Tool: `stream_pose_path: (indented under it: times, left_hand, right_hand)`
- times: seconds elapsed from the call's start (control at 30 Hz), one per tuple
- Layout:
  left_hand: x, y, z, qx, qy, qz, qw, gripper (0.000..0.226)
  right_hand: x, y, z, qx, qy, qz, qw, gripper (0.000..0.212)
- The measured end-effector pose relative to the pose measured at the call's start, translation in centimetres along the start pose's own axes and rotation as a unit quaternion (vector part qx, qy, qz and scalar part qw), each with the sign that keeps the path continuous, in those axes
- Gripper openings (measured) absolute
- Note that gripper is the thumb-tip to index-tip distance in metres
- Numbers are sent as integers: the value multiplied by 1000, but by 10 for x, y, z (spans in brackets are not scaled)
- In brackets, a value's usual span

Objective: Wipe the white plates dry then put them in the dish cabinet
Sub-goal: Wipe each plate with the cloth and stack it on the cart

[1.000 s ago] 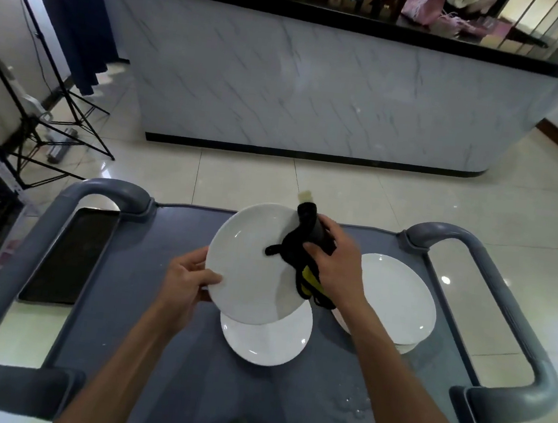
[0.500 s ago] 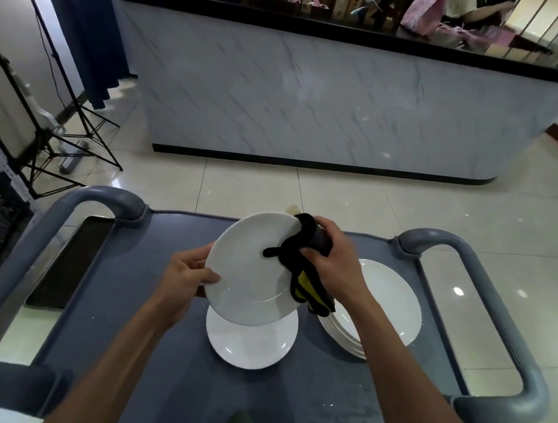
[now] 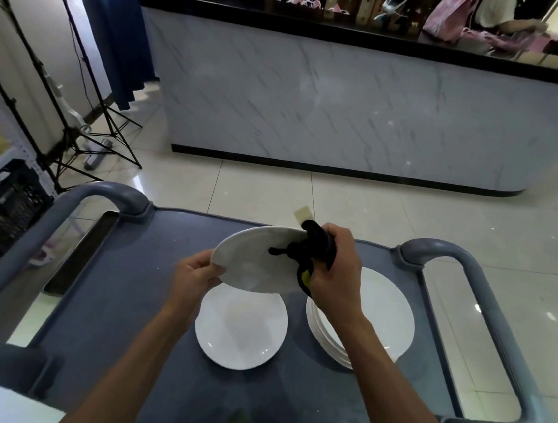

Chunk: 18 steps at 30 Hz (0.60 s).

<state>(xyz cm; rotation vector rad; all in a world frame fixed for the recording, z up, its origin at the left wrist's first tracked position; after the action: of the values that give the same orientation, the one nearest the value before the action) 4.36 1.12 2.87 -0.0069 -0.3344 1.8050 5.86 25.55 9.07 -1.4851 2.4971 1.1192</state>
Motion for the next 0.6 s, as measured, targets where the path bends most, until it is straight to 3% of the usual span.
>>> stream_pose_path:
  times: [0.1, 0.17, 0.23, 0.33, 0.43, 0.5, 0.6]
  left_hand:
    - [-3, -3, -5, -33, -34, 37, 998, 30]
    - [-8, -7, -10, -86, -64, 109, 988, 23]
    - [-10, -14, -15, -155, -68, 130, 977, 17]
    - [0, -26, -17, -255, -72, 69, 962, 45]
    - [15, -32, -8, -294, -122, -1, 948, 73]
    - [22, -34, -3, -304, -131, -12, 943, 74]
    - [29, -39, -3, -324, -131, -1, 937, 50]
  right_hand:
    - [-5, 0, 1, -23, 4, 30, 999, 50]
    - [-9, 0, 3, -38, -1, 55, 998, 47]
    - [-12, -1, 5, -50, -8, 71, 996, 48]
    - [-13, -5, 6, -77, -2, 81, 994, 55]
    - [-11, -11, 6, -117, 2, 76, 990, 58]
    - [-9, -16, 7, -146, -3, 67, 987, 58]
    - [-9, -26, 8, -172, -9, 58, 983, 36]
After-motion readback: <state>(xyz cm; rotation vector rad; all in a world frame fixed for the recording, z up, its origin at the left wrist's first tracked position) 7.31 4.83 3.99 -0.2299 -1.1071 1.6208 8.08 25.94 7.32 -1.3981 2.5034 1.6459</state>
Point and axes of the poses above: each hand's wrist, its own y-axis towards the middle knuckle, its own x-axis out of the palm, z = x × y, the point moved 3 cm from there along y, towards the middle knuckle, and after that the axes turned 11 degrees about z, right-handed, at the moved point
